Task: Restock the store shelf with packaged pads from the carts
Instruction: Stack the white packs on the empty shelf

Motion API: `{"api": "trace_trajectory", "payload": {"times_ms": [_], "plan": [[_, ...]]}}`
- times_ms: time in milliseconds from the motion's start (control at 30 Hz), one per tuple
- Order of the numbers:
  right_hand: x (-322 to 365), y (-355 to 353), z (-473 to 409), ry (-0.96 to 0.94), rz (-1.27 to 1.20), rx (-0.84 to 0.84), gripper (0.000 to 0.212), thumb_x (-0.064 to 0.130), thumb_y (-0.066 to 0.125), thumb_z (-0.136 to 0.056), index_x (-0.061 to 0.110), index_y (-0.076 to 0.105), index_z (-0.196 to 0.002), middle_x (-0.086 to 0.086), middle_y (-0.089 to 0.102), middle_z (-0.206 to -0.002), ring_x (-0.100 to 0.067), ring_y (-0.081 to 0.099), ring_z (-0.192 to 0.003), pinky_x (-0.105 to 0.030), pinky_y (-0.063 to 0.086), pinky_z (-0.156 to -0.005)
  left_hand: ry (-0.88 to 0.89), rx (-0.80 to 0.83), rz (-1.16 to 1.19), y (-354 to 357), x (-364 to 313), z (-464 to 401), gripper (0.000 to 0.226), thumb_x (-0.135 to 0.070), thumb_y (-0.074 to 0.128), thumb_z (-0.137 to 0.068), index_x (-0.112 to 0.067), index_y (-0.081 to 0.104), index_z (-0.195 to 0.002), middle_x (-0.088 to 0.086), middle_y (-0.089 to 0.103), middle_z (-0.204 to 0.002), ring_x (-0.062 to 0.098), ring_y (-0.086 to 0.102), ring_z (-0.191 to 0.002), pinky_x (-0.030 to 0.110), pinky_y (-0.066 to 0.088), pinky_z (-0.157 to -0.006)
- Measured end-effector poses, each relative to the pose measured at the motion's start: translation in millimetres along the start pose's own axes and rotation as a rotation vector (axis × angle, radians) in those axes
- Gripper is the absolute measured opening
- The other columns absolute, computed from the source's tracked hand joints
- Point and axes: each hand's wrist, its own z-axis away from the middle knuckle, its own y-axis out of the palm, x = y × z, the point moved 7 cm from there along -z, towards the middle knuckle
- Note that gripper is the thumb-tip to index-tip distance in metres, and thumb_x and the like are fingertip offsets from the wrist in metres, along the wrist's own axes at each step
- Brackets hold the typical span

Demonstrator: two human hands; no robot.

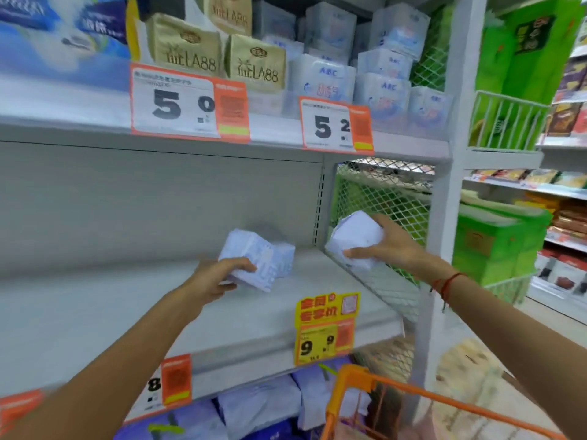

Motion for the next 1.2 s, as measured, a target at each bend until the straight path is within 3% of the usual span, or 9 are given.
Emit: {"api": "trace_trajectory", "payload": {"times_ms": [100, 300, 433, 500, 600, 667, 733, 833, 1200], "plan": [[-11.2, 35.3, -35.7, -0.270, 0.449, 0.095, 0.081, 0.035, 0.085, -0.063, 0.015, 0.044, -0.131, -0.006, 0.046, -0.122, -0.026, 0.047, -0.110, -0.034, 0.042, -0.086, -0.010, 0.024, -0.149, 0.3, 9.3, -20.5, 0.068, -0.048, 0.076, -0.039, -0.018, 0.064, -0.098, -0.004, 0.061, -0.099, 0.014, 0.054, -0.091, 0.027, 0.037, -0.075], [-35.1, 95.0, -56.4, -0.533, 0.749, 0.225, 0.084, 0.039, 0.081, -0.065, 0.024, 0.039, -0.136, 0.000, 0.038, -0.136, -0.023, 0.040, -0.124, -0.036, 0.039, -0.097, -0.027, 0.151, -0.572, -18.7, 6.3, -39.2, 0.067, -0.050, 0.085, -0.048, -0.029, 0.065, -0.108, -0.015, 0.066, -0.099, 0.007, 0.058, -0.098, 0.017, 0.041, -0.075], [-51.4, 92.9, -65.4, -0.284, 0.384, 0.395, 0.077, 0.037, 0.082, -0.069, 0.024, 0.045, -0.134, -0.001, 0.034, -0.141, -0.020, 0.029, -0.133, -0.030, 0.026, -0.110, -0.007, 0.136, -0.799, -29.7, 7.2, -45.8, 0.111, -0.035, 0.090, -0.039, -0.023, 0.030, -0.132, -0.006, 0.054, -0.111, 0.012, 0.055, -0.101, 0.023, 0.043, -0.082], [-53.0, 86.1, -62.9, -0.166, 0.213, 0.466, 0.052, 0.032, 0.069, -0.083, 0.023, 0.051, -0.131, 0.001, 0.037, -0.143, -0.018, 0.033, -0.133, -0.028, 0.027, -0.109, -0.010, 0.089, -0.932, -26.4, 7.8, -43.4, 0.119, -0.054, 0.079, -0.025, -0.024, 0.032, -0.131, -0.004, 0.051, -0.115, 0.016, 0.052, -0.105, 0.026, 0.043, -0.085], [-59.6, 70.6, -67.9, -0.035, -0.057, 0.323, 0.028, 0.021, 0.057, -0.093, 0.016, 0.063, -0.119, -0.001, 0.054, -0.131, -0.012, 0.049, -0.110, -0.015, 0.041, -0.084, 0.080, -0.008, -1.064, -11.8, 6.0, -43.2, 0.134, -0.074, 0.058, -0.018, -0.029, 0.031, -0.141, 0.002, 0.045, -0.138, 0.022, 0.042, -0.128, 0.029, 0.036, -0.102], [-69.0, 67.1, -71.5, 0.032, -0.059, 0.296, 0.038, 0.017, 0.061, -0.090, 0.017, 0.056, -0.127, -0.003, 0.054, -0.122, -0.015, 0.050, -0.105, -0.015, 0.042, -0.076, 0.061, 0.034, -1.092, 0.7, 9.4, -41.4, 0.139, -0.073, 0.070, -0.034, -0.030, 0.008, -0.150, 0.006, 0.018, -0.154, 0.026, 0.018, -0.143, 0.034, 0.023, -0.114], [-82.4, 72.8, -74.4, 0.109, 0.064, 0.406, 0.058, 0.027, 0.071, -0.080, 0.027, 0.047, -0.133, -0.003, 0.048, -0.130, -0.020, 0.047, -0.115, -0.028, 0.044, -0.090, 0.065, 0.126, -1.069, 5.5, 5.6, -40.2, 0.127, -0.052, 0.083, -0.056, -0.030, 0.002, -0.151, 0.003, 0.008, -0.155, 0.024, 0.012, -0.144, 0.032, 0.019, -0.115], [-88.2, 75.8, -77.8, 0.097, 0.339, 0.473, 0.083, 0.030, 0.080, -0.070, 0.024, 0.036, -0.141, -0.008, 0.040, -0.143, -0.029, 0.038, -0.130, -0.045, 0.038, -0.107, 0.162, 0.181, -1.058, 5.4, -7.0, -40.0, 0.086, -0.025, 0.079, -0.075, -0.026, 0.028, -0.146, 0.001, 0.025, -0.151, 0.017, 0.027, -0.139, 0.024, 0.026, -0.109], [-53.8, 41.2, -69.0, -0.167, 0.450, 0.105, 0.087, 0.013, 0.082, -0.064, 0.016, 0.032, -0.136, -0.013, 0.042, -0.128, -0.027, 0.035, -0.121, -0.036, 0.038, -0.100, 0.374, -0.075, -1.033, 54.7, -19.2, -73.1, 0.047, -0.045, 0.067, -0.082, -0.031, 0.047, -0.123, -0.007, 0.054, -0.133, 0.024, 0.053, -0.116, 0.033, 0.043, -0.089]]}}
